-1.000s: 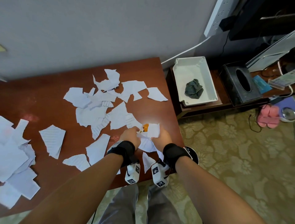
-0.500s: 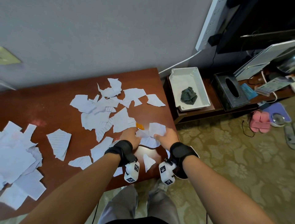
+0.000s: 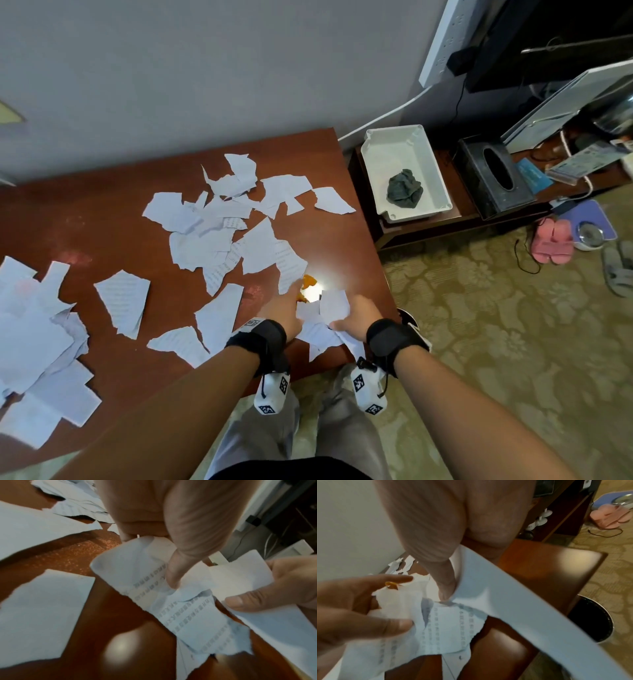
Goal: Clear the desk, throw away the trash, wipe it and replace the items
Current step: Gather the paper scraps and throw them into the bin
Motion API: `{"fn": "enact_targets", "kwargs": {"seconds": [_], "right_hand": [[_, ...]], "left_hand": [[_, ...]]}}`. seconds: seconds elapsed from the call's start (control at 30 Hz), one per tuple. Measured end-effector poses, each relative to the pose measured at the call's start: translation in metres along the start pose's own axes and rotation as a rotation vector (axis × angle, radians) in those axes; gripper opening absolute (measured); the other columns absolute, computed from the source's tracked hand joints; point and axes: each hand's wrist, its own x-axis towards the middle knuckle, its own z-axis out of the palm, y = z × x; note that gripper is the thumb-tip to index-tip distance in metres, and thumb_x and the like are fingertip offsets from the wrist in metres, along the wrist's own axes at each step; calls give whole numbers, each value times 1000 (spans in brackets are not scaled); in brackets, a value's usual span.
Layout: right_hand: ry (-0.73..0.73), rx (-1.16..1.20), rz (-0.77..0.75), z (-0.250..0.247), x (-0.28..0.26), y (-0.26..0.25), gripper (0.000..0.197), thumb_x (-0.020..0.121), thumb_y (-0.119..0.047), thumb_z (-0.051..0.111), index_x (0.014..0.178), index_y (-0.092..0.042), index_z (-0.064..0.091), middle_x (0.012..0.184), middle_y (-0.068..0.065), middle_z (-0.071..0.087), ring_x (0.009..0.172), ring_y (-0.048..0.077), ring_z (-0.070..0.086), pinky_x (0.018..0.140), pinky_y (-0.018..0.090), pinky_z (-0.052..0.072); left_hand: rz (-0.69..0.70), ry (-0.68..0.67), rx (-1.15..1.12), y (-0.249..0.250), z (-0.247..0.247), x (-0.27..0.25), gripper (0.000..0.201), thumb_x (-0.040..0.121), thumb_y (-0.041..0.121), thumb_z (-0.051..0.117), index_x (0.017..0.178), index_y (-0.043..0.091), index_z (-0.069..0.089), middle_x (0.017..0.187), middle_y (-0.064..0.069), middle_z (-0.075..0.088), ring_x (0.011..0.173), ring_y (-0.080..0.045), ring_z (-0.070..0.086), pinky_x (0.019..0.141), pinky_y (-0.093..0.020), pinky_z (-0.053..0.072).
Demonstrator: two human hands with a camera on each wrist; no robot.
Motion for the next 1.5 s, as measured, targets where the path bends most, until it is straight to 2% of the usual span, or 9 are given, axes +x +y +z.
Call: {"fn": "enact_targets", "kwargs": {"seconds": [0.13,0.3,0.43,0.57,0.73,0.93,1.1,1.33,1.5], "right_hand": [[67,-49,2,19,7,-2,35,83,-19,74,114,-7,65,115,12,65,109,29,61,94,39,51],[259,74,41,25,5,-3,45,91,-20,69,125,6,56,130,18,52,119,33,53,97,32,42],[321,252,46,25,6,-4,42,92,-26,67,121,1,54,120,13,55,111,30,56,85,30,44],[213,238,29,29,10,-7,43,86,-21,73,119,-4,50,109,2,51,101,22,55,79,26,44],[294,96,-43,35,28,-16,21,85,-21,69,96,-3,66,116,-9,39,105,13,47,95,30,47],[284,-20,-65,32,59,-38,33,90,-14,63,121,-3,59,130,1,47,113,20,52,91,18,39],[266,-208,-104,37,75,-53,27,91,-13,60,117,-14,58,119,4,55,113,23,51,92,38,50],[253,-54,23,36,76,-62,31,89,-4,54,118,-13,57,110,10,65,97,30,63,84,40,56],[216,45,39,29,65,-66,37,89,-3,55,125,-9,56,118,12,63,103,29,60,84,33,52]], "left_hand": [[-22,-6,78,-8,1,5,39,93,23,56,132,23,52,118,-6,63,105,-26,63,92,-34,52],[-66,88,41,-13,0,8,18,94,25,56,107,14,64,113,-7,61,95,-24,61,84,-29,48],[-101,140,-19,-18,-6,6,23,90,19,60,112,12,60,119,-6,55,101,-29,62,87,-31,48],[-67,180,-35,-20,-17,11,31,84,22,63,113,12,64,118,-10,63,100,-28,63,84,-34,54],[21,217,313,-18,-28,22,42,84,27,60,124,13,57,130,-7,49,116,-27,47,95,-37,44],[26,136,299,-25,-40,45,60,85,11,60,143,15,43,126,-8,54,114,-27,58,95,-34,48],[-20,126,350,-35,-52,50,43,88,15,58,130,17,54,121,-8,56,110,-27,59,92,-35,50],[-47,134,295,-51,-67,43,24,85,15,57,107,18,49,106,-8,63,94,-29,60,69,-32,42],[-72,175,113,-58,-76,34,16,84,11,55,92,19,44,89,-6,54,81,-29,54,68,-32,42]]}}
